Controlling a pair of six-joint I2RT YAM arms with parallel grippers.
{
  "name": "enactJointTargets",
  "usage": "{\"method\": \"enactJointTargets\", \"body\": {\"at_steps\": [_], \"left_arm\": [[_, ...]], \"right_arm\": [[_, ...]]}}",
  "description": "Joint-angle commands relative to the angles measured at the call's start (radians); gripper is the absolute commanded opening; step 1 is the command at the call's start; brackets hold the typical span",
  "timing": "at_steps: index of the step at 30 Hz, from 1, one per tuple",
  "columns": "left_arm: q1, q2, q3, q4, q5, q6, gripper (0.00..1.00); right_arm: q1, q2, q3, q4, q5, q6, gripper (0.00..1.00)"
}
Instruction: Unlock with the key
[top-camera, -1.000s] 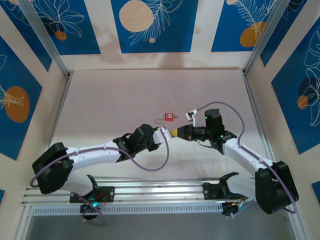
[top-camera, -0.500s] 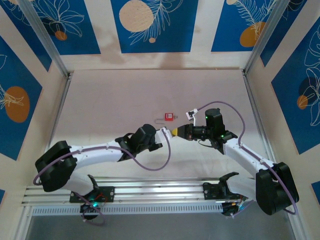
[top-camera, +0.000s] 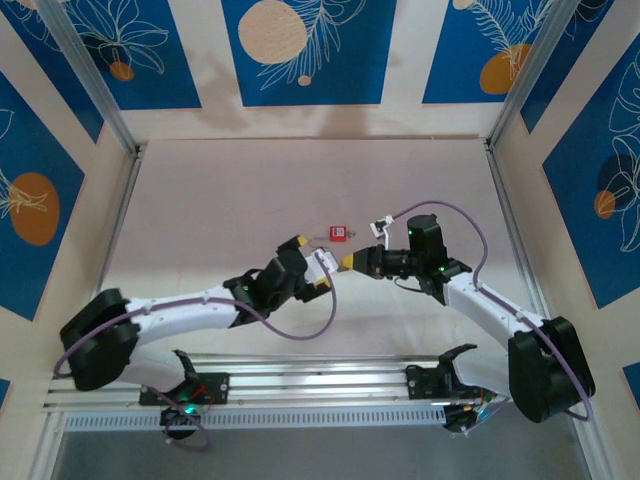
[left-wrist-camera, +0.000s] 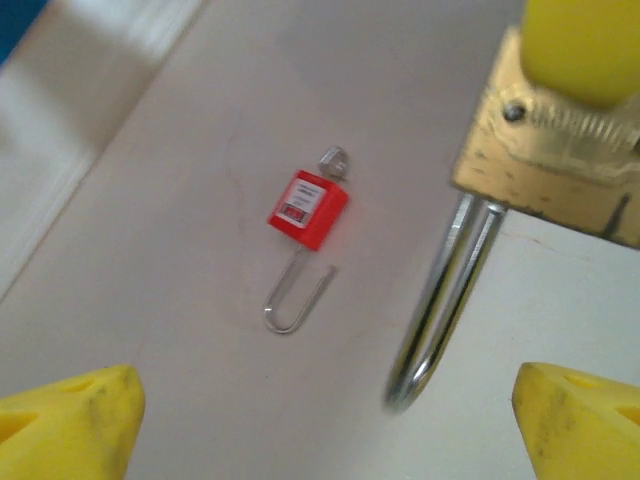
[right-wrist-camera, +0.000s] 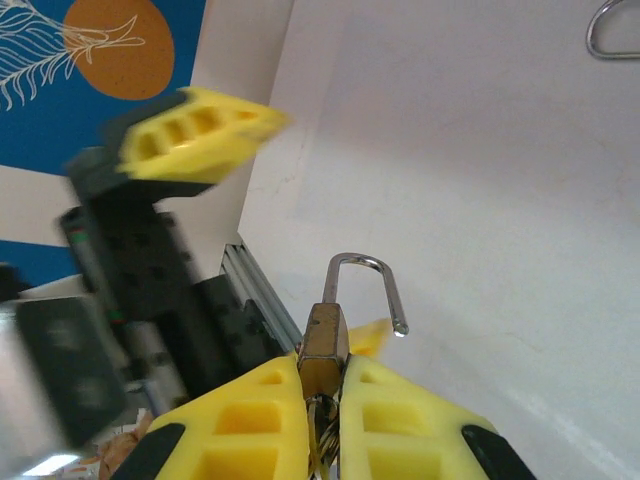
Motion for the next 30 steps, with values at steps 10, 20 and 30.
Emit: {"method": "enactJointTargets", "body": {"at_steps": [10,20,30], "left_arm": [[0.000,-0.418,-0.198,-0.005,-0.261,-0.276,0.96],[0.000,-0.587,-0.301,0.062,-0.253,-0.358,0.97],[0.000,-0.612,-0.309,0.064,-0.231,-0.324,0.96]], "right_arm": [[0.033,0.276,0.082,0.234,0.006,-0.012,0.11],[0.083,0.441,0.113,0.343,0.054,-0.065,0.11],[0.123,0.536,0.091,0.387,0.089,-0.087,0.10]]}}
